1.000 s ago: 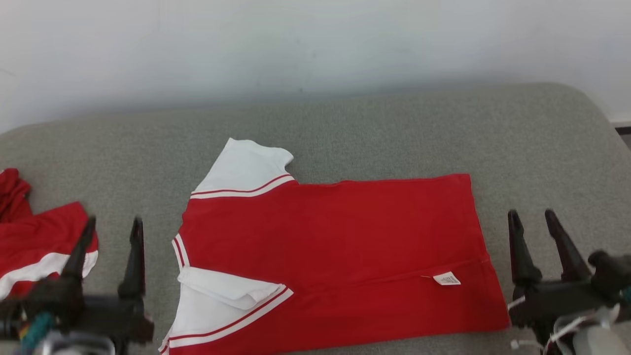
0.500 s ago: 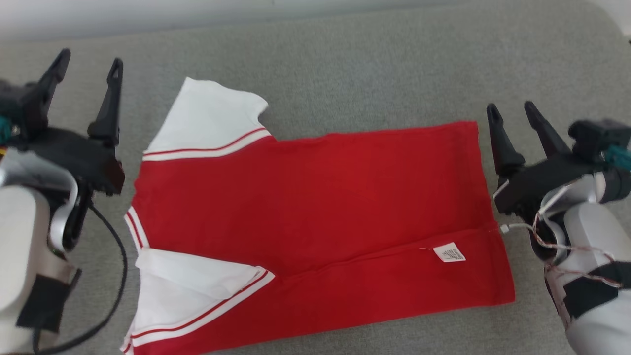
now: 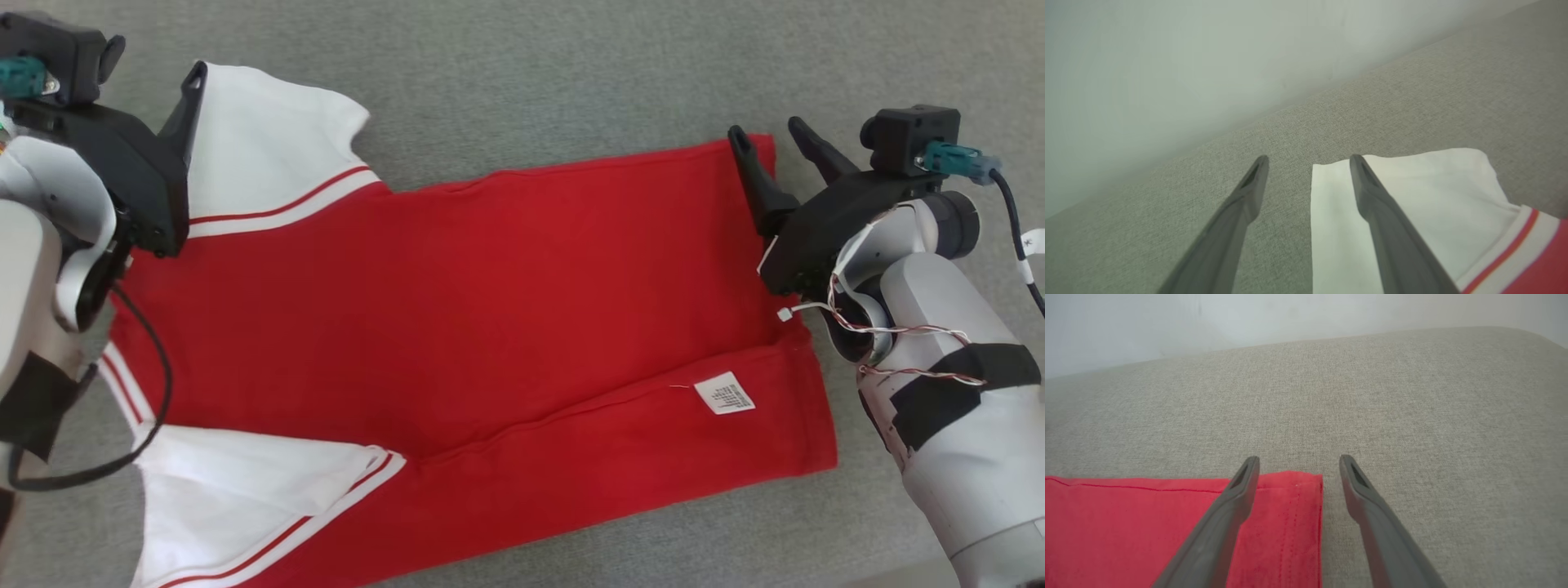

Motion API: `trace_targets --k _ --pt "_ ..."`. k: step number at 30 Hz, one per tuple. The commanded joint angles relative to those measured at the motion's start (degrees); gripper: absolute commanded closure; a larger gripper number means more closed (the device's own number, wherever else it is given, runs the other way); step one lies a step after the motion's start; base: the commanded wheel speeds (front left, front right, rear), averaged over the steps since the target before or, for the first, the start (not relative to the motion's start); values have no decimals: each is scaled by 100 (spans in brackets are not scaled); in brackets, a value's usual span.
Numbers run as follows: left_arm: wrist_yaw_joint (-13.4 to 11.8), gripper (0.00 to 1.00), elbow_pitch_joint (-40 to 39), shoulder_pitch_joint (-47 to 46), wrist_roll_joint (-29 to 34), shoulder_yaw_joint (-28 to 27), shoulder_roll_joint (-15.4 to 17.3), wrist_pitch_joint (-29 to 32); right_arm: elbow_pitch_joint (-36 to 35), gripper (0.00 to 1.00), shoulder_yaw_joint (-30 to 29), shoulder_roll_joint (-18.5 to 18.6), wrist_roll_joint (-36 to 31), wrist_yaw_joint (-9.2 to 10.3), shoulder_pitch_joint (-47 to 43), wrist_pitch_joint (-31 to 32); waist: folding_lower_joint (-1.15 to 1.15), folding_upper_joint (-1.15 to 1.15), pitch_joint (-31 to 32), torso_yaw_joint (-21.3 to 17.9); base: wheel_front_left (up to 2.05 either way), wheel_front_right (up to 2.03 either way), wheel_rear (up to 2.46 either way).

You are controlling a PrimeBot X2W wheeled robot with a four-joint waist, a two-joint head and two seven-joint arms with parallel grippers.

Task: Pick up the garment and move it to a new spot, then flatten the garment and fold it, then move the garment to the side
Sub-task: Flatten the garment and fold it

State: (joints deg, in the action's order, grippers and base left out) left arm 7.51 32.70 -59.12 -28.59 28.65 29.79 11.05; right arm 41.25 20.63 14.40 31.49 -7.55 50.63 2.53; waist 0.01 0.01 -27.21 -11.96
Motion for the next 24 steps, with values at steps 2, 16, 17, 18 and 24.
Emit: trace_targets --k 2,16,17,18,24 --pt "-11 0 166 -196 -205 189 77 53 99 0 113 -53 94 14 163 -29 -1 -1 -120 -146 0 0 0" --pt "-11 0 980 -787 -717 1036 277 267 267 0 791 -200 472 14 434 -81 -1 -1 -246 -417 0 0 0" --pt "-11 0 1023 -801 -783 1078 283 274 272 0 830 -199 493 14 443 -82 -1 -1 -247 -422 0 0 0" --pt "-11 0 1077 -820 -797 1125 303 305 280 0 870 -202 523 14 453 -75 -1 -1 -250 -425 0 0 0" --pt "-12 0 1360 -855 -1163 1214 210 471 413 0 1043 -255 646 14 551 -4 -1 -1 -314 -447 0 0 0"
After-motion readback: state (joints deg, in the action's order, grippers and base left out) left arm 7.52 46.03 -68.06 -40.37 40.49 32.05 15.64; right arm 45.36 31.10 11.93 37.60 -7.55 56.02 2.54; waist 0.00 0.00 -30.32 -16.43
